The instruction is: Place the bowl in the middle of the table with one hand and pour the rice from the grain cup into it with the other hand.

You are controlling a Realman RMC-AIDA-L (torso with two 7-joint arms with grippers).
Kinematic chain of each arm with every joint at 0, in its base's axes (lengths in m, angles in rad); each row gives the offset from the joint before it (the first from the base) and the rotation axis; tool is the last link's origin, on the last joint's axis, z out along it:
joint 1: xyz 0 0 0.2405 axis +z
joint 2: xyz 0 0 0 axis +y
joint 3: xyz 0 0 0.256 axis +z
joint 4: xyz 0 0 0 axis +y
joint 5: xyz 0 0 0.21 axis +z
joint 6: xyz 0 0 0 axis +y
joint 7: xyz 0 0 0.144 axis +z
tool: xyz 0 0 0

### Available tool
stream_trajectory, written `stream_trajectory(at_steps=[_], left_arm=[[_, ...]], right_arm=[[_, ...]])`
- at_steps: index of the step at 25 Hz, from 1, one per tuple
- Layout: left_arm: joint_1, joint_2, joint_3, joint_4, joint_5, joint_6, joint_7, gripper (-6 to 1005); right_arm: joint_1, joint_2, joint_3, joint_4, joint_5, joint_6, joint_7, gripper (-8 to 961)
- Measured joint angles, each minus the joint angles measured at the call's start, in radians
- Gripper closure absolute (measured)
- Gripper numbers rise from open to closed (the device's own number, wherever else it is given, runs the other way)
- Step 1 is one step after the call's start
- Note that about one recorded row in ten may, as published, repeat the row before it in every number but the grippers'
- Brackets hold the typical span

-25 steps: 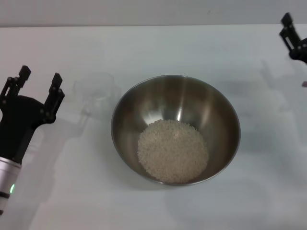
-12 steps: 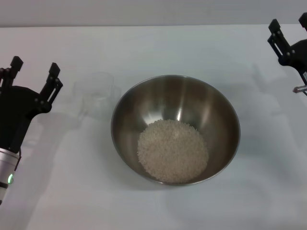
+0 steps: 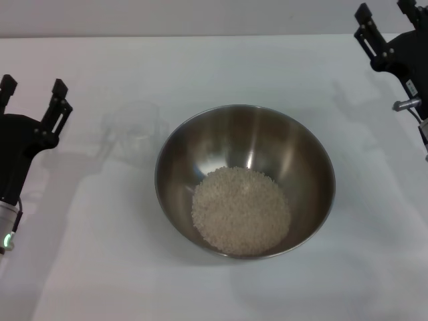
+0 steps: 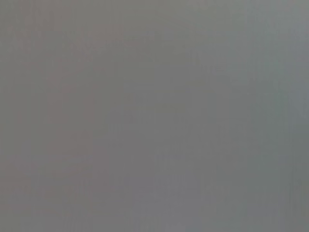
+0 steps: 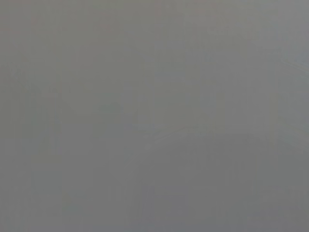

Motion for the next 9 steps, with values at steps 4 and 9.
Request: stream_trajectory(at_steps=[4, 9], left_arm=[[-0.001, -0.001, -0.006, 0.002, 0.0, -0.006, -0.001, 181], [-0.003, -0.002, -0.004, -0.001, 0.0, -0.01, 0.004, 181]], right_arm=[[-0.003, 0.0, 0.007, 0.002, -0.023, -0.01, 0.0, 226], [0.003, 0.001, 0.049, 0.0, -0.014, 0.005, -0.003, 185]])
